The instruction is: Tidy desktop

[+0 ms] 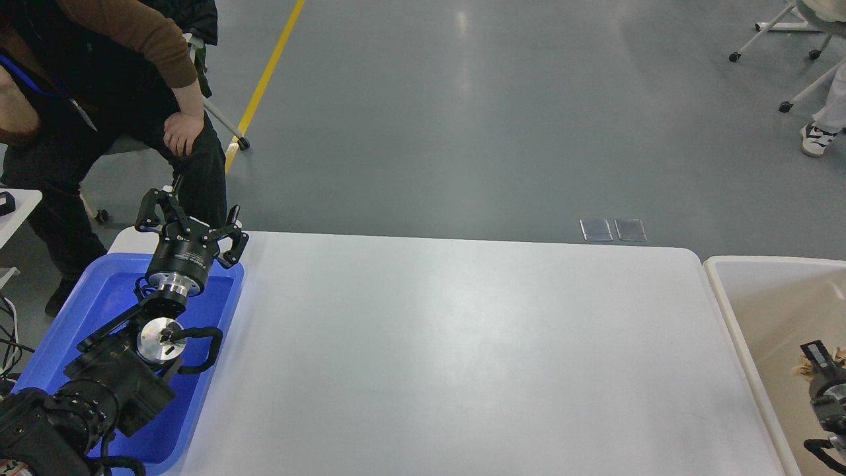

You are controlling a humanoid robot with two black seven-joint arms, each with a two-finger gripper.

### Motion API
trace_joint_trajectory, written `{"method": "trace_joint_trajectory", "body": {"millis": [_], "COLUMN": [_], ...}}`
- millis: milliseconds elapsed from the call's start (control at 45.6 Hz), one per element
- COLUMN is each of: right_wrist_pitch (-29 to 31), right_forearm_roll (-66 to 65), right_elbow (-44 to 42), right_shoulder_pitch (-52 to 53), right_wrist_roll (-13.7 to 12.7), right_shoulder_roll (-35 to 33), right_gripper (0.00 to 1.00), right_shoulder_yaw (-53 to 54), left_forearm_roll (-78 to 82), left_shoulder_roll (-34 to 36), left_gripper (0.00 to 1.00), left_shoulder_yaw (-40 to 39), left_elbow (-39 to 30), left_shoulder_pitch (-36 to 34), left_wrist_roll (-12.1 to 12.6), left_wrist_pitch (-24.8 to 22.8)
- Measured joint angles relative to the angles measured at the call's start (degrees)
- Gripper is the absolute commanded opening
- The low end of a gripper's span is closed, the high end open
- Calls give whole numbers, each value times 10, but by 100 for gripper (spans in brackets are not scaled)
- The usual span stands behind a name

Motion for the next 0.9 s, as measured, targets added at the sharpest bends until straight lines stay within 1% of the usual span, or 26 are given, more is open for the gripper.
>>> {"method": "trace_joint_trajectory", "body": {"millis": [22, 44, 66, 329, 702, 899], "right_wrist_pitch": [-3, -9, -11, -35, -39, -39], "right_forearm_roll": [0, 0, 0, 2, 2, 8], "right_elbow": [0, 0, 0, 1, 2, 1], "right_shoulder_pitch": [0, -1, -1, -2, 5, 42], "right_wrist_roll": [0, 0, 0, 0, 1, 1], "right_shoulder_roll": [0, 1, 1, 9, 13, 10], "right_gripper": [88, 94, 98, 99, 99, 99], "right_shoulder_yaw": [0, 0, 0, -1, -1, 6], "left_forearm_roll": [0, 0, 0, 0, 0, 0], "left_shoulder_roll": [0, 0, 0, 0, 0, 0], "left_gripper": [100, 100, 100, 100, 100, 100], "left_shoulder_yaw": [0, 0, 0, 0, 0, 0], "left_elbow": [0, 0, 0, 0, 0, 0], "left_shoulder_pitch": [0, 0, 0, 0, 0, 0], "left_wrist_roll": [0, 0, 0, 0, 0, 0], "left_wrist_pitch": [0, 0, 0, 0, 0, 0]}}
